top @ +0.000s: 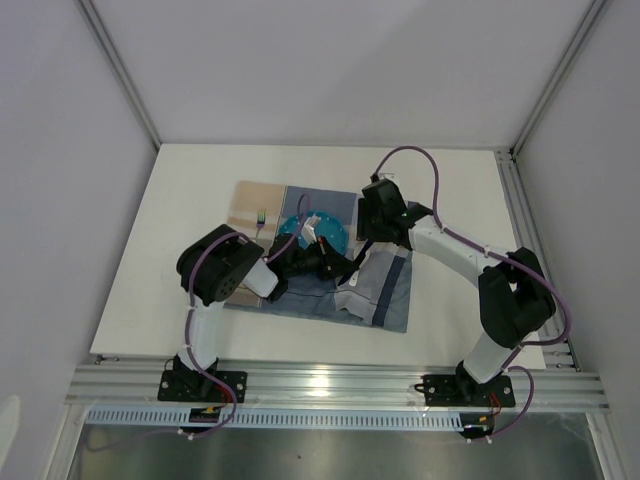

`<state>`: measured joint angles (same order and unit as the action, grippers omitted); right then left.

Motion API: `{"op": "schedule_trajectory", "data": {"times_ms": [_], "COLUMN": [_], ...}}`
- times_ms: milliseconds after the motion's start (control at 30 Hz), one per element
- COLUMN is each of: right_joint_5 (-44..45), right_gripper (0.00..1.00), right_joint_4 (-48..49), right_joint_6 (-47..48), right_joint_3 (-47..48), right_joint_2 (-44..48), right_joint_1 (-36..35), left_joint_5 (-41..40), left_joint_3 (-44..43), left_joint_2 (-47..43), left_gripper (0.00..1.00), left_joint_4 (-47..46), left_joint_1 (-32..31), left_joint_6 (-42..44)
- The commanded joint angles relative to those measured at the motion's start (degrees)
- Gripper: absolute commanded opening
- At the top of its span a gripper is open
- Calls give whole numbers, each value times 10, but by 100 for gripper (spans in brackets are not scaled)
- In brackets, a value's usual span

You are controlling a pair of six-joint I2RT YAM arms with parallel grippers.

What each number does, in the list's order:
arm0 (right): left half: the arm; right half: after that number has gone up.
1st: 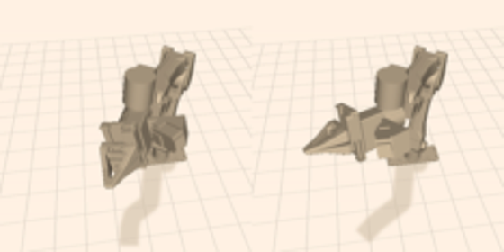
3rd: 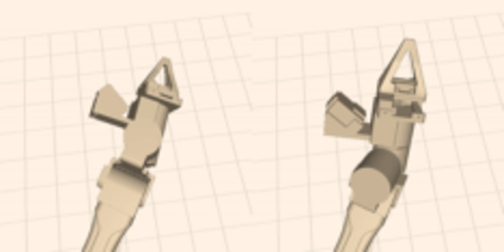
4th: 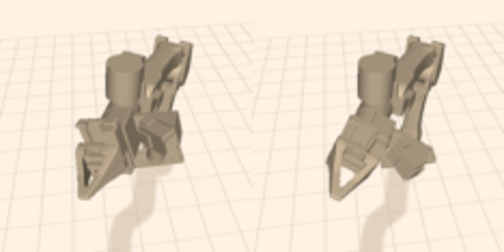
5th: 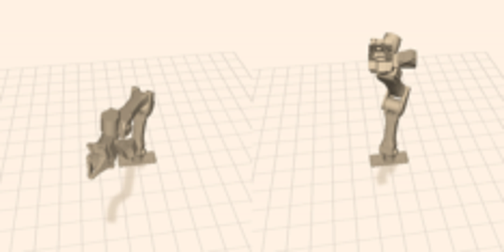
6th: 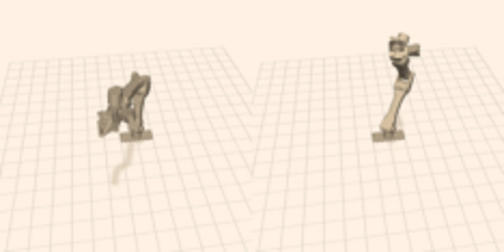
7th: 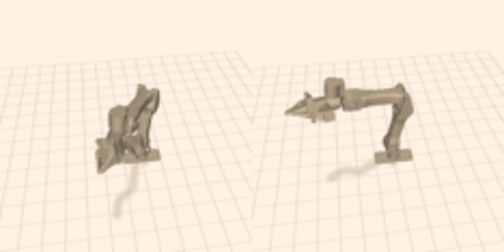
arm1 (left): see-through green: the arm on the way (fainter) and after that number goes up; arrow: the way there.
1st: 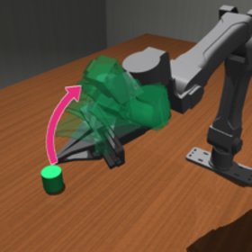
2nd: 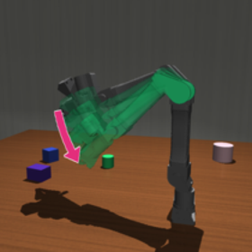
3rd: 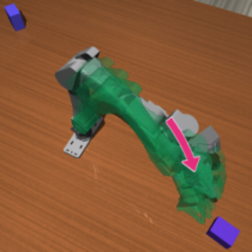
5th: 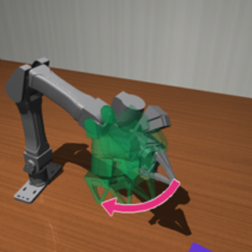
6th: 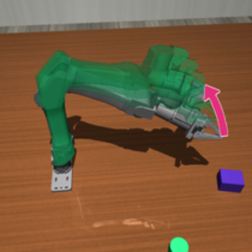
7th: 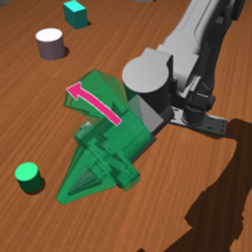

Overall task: Set the dinner table for one person
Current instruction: Pick up the knife with the napkin.

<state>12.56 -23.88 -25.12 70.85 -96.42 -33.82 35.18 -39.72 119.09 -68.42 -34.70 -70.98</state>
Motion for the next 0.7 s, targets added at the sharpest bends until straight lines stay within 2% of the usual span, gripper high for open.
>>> {"op": "schedule_trajectory", "data": {"times_ms": [0,667], "right_joint_5": [-7,-27], "right_gripper": [57,57], "right_joint_4": [15,23], "right_joint_6": [-15,-36], "right_joint_3": [-9,-25], "right_joint_2": [4,-5], "right_joint_1": [1,-4], "left_joint_5": [14,2], "left_joint_3": [5,11], "left_joint_2": [-27,-82], "left_gripper": [1,1], "left_joint_4": [-241,-240], "left_joint_1": [0,0], "left_joint_6": [5,39]}}
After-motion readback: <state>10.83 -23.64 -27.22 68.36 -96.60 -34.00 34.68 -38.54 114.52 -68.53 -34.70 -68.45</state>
